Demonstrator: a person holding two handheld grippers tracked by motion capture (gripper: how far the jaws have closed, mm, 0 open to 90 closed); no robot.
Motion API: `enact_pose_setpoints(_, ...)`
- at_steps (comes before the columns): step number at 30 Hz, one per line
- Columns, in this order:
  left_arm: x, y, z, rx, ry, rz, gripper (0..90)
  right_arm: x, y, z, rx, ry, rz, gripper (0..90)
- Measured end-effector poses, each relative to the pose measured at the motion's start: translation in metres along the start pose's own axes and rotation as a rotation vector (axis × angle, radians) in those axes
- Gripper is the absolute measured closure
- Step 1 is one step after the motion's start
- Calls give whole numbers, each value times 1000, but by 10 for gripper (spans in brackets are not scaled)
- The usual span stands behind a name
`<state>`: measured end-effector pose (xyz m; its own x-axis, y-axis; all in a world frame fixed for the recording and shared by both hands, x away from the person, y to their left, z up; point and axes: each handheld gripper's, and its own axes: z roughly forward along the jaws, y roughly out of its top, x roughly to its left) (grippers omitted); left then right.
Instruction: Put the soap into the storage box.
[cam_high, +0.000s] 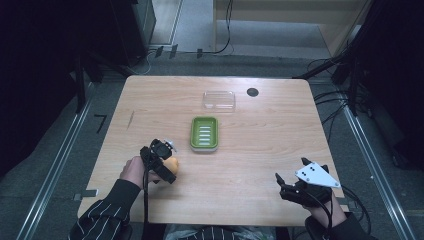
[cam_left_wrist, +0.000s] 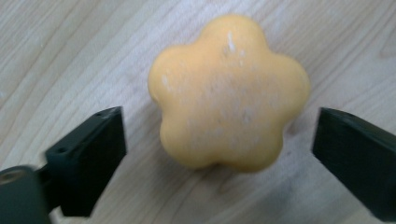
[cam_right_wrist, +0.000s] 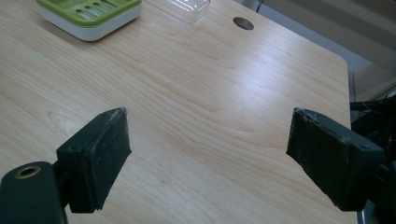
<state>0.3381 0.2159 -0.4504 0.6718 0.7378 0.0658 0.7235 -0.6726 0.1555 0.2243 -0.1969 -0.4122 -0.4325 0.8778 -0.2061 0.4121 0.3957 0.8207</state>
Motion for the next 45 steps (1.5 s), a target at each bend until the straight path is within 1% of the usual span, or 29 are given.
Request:
enact_pose_setpoints(2,-1,1,1,3,10,0,95,0,0,-1,-1,-3,-1,137)
enact_pose_setpoints(3,-1,1,1,4,6,3,165,0,0,-1,-2,-5,0,137)
enact_pose_setpoints(4,-1,1,1,6,2,2,165,0,0,-1,-2,-5,0,137)
enact_pose_setpoints(5,-1,1,1,3,14,0,167,0,-1,-1,-2,-5,0,137)
enact_pose_setpoints(6,-1,1,1,-2,-3,10,222,0,0,-1,-3,-4,2,137)
enact_pose_setpoints(7,-1,1,1,-2,-3,10,246,0,0,-1,-3,-4,2,137)
enact_pose_setpoints(9,-2,1,3,4,-3,21,258,0,0,0,1,-3,2,137)
enact_pose_setpoints(10,-2,0,3,1,-7,25,285,0,0,-1,1,-3,-2,137)
enact_pose_setpoints(13,-3,-1,2,1,1,31,320,0,-1,-2,-1,-7,1,137)
enact_pose_setpoints(16,-3,-2,1,7,2,34,336,0,0,-1,-1,-8,0,137)
enact_pose_setpoints(17,-2,-3,0,0,4,35,374,0,0,-1,0,-8,-1,137)
enact_pose_setpoints(18,-2,-4,0,-1,0,39,389,0,0,-1,1,-8,0,137)
enact_pose_setpoints(23,-3,-4,0,2,7,42,392,0,0,-2,-2,-8,-2,137)
enact_pose_setpoints(29,-1,-4,-1,4,-5,45,394,0,-1,-1,-2,-8,-1,137)
enact_pose_setpoints(32,-2,-3,-1,7,4,50,395,0,-1,-1,1,-7,-4,137)
enact_pose_setpoints(34,-2,-4,-1,3,-2,47,395,0,-1,-2,-1,-8,0,137)
enact_pose_setpoints(37,-3,-4,-3,2,3,52,395,0,0,-1,0,-10,0,137)
enact_pose_setpoints(38,-3,-4,-3,-1,1,48,395,0,0,-1,1,-8,0,137)
enact_pose_setpoints(40,-3,-4,-5,2,1,58,395,0,0,-1,-1,-9,0,137)
enact_pose_setpoints(42,-4,-5,-7,-7,2,55,395,0,-1,-2,-1,-9,-1,137)
enact_pose_setpoints(45,-4,-6,-9,-8,2,57,395,0,-1,-2,-1,-8,2,137)
